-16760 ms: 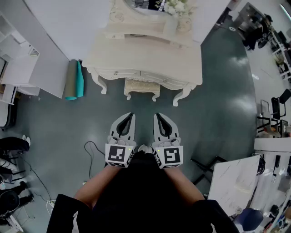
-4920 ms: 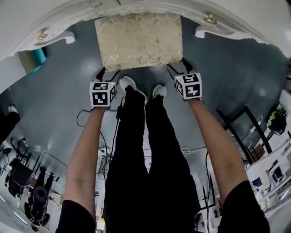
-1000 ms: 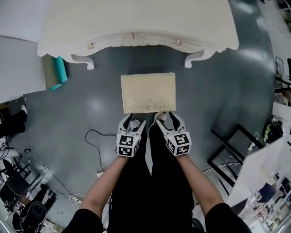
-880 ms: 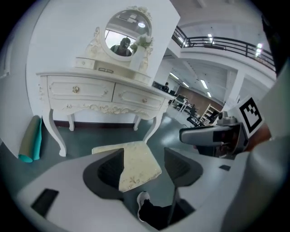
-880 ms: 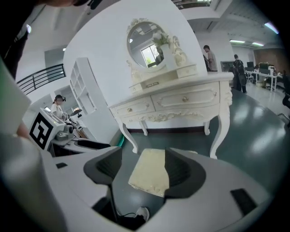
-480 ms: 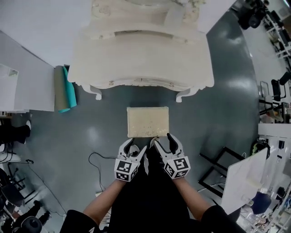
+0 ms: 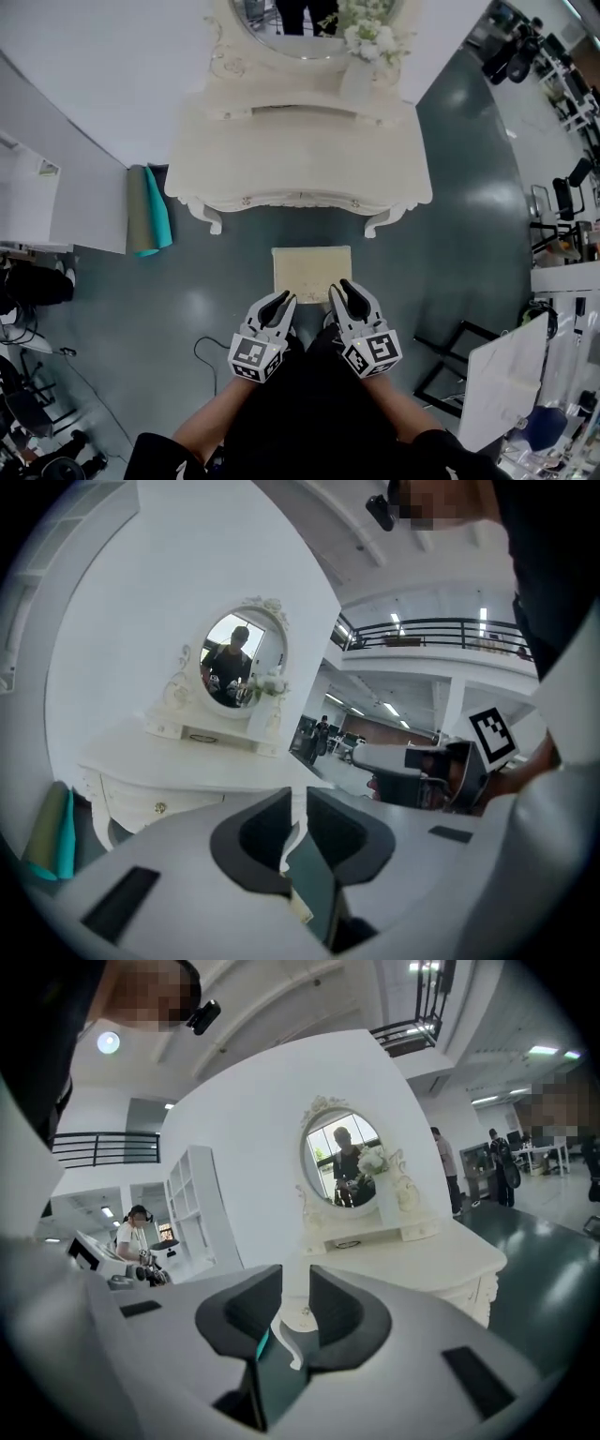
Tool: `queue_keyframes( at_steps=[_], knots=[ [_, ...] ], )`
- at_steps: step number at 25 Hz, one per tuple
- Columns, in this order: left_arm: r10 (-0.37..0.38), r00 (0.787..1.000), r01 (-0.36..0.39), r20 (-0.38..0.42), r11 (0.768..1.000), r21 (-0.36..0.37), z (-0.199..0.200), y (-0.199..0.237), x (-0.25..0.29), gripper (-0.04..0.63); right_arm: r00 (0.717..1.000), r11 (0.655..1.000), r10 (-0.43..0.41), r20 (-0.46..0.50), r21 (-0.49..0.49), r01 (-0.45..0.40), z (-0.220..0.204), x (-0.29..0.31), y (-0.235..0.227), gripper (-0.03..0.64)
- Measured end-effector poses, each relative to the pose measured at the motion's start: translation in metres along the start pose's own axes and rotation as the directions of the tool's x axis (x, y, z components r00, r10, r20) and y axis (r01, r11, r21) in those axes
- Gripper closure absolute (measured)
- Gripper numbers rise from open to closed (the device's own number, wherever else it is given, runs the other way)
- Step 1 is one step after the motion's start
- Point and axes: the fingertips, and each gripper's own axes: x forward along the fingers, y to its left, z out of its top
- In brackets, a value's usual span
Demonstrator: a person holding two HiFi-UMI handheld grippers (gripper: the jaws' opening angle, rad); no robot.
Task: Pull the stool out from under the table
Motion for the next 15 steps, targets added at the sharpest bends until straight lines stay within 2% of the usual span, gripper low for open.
queue_keyframes(
  at_steps=[2,5,8,15],
  knots=[
    [-0.001,1.0,0.0,0.026,1.0,0.022,0.018,-0.001,0.001,0.566,1.0,1.0,-0.005,0.026,-0.001,0.005,0.018,0.003,-0.003,0.545],
    [-0.007,0.998,0.005,0.067,0.999,0.034,0.042,-0.009,0.005,0.581,0.998,0.999,0.026,0.05,-0.035,-0.024,0.042,0.007,-0.007,0.594],
    [0.028,0.996,-0.032,0.08,0.998,0.052,0.057,-0.02,0.007,0.581,0.997,0.998,0.054,0.061,-0.037,-0.052,0.06,-0.002,-0.007,0.598],
    [0.069,0.991,-0.081,0.118,0.992,0.1,0.081,-0.05,0.03,0.581,0.996,0.986,0.079,0.038,-0.148,-0.073,0.07,-0.017,-0.005,0.598]
  ],
)
